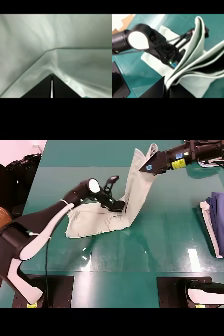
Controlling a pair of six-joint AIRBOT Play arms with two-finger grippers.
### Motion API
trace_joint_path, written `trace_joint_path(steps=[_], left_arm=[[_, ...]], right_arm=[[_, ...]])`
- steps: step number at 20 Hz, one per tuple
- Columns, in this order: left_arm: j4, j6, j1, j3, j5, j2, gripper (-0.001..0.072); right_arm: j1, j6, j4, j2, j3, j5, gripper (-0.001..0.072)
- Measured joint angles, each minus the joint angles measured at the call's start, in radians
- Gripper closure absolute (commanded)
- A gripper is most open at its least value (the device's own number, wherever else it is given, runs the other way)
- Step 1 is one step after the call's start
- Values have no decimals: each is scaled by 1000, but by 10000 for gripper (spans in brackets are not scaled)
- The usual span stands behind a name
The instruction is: Fold the shirts.
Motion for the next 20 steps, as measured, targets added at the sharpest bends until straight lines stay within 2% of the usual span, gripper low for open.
trace_joint_path(steps=[5,9,10,11,12,15,17,20], left_arm=[[122,0,176,1,-60,185,681],[225,0,363,1,-103,358,681],[241,0,406,1,-113,398,681],[251,0,444,1,-117,433,681],[262,0,483,1,-124,465,681],[278,0,562,1,-136,527,681],[283,2,587,0,-151,546,681],[285,5,605,0,-170,560,681]], right_arm=[[126,-13,0,-21,1,-98,694],[305,-40,1,-107,1,-227,685],[360,-52,1,-140,1,-274,569],[411,-66,3,-173,1,-319,325],[464,-80,3,-209,1,-370,174],[579,-102,2,-293,1,-487,168],[607,-110,-2,-316,1,-515,277],[575,-117,-38,-310,1,-472,277]])
